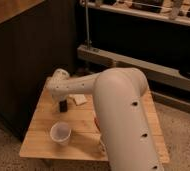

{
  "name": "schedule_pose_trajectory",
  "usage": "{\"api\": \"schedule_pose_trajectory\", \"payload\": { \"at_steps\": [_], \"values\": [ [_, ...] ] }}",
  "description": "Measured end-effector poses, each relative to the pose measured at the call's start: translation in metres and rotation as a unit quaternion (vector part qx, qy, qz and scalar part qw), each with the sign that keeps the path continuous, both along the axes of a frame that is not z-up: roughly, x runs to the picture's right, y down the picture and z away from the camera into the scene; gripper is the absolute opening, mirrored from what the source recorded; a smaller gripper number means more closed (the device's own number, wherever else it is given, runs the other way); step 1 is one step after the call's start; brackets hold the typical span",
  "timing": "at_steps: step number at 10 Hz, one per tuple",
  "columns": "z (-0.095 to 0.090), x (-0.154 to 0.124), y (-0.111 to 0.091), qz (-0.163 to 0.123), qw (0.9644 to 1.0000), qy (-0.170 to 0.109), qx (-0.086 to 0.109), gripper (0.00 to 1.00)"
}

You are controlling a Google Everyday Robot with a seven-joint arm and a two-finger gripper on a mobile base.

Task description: Place the eraser on the white sponge

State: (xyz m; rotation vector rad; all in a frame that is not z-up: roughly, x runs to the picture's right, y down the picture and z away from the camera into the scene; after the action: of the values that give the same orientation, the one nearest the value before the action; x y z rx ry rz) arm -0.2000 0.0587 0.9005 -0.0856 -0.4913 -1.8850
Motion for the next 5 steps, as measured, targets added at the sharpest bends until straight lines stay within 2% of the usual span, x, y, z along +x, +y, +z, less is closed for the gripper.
{"api": "schedule_pose_trajectory", "payload": {
  "at_steps": [2, 5],
  "values": [
    [0.005, 0.004, -0.001, 0.008, 0.9999, -0.013, -0.004, 0.8],
    [0.017, -0.001, 0.006, 0.014, 0.9993, -0.022, -0.026, 0.8]
  ]
}}
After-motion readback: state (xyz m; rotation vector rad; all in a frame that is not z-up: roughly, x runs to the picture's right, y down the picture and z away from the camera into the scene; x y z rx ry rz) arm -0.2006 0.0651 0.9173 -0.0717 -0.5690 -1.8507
